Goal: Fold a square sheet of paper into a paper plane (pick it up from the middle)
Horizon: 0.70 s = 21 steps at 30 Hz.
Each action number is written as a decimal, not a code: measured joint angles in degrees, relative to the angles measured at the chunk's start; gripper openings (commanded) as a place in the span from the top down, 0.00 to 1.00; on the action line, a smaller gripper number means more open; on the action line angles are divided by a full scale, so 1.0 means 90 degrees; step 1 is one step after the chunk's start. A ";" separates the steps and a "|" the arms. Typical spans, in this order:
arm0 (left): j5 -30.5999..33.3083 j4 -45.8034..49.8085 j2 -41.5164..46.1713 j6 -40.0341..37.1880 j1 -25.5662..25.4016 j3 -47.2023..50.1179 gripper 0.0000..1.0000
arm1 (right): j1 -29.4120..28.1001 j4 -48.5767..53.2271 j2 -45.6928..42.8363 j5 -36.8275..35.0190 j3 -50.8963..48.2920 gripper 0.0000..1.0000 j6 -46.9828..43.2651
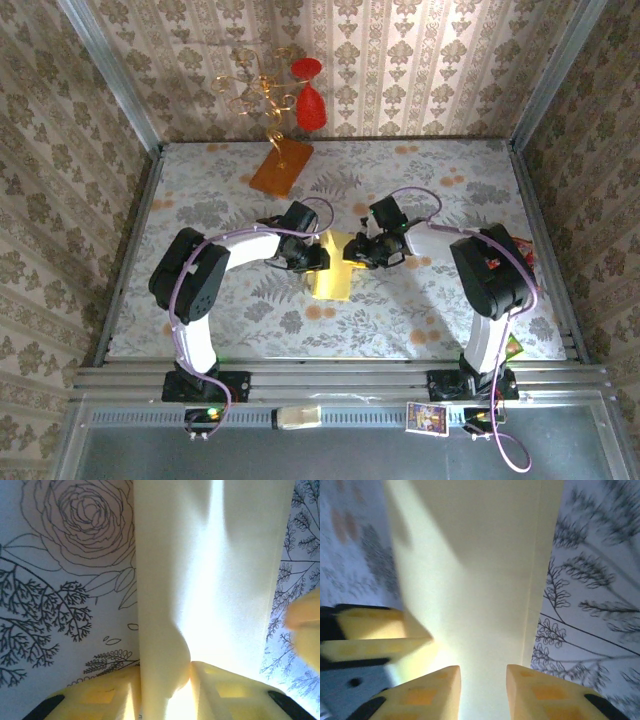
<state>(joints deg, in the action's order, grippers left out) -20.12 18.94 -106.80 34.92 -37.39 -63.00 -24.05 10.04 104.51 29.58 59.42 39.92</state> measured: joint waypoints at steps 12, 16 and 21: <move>-0.0078 0.0073 -0.0053 -0.0277 0.0039 -0.0051 0.69 | 0.0376 -0.0384 -0.0976 -0.0767 -0.0576 0.65 0.0510; -0.0102 0.0245 -0.0141 -0.0444 0.0039 -0.0187 0.68 | 0.0376 -0.0408 -0.0976 -0.0840 -0.0687 0.65 0.0670; -0.0119 0.0316 -0.0180 -0.0576 0.0039 -0.0240 0.66 | 0.0376 -0.0512 -0.0976 -0.0913 -0.0699 0.65 0.0806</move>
<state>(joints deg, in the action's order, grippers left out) -21.19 21.78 -108.42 29.74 -37.04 -65.17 -20.67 5.43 95.72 21.37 53.12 47.18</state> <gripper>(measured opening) 0.331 0.349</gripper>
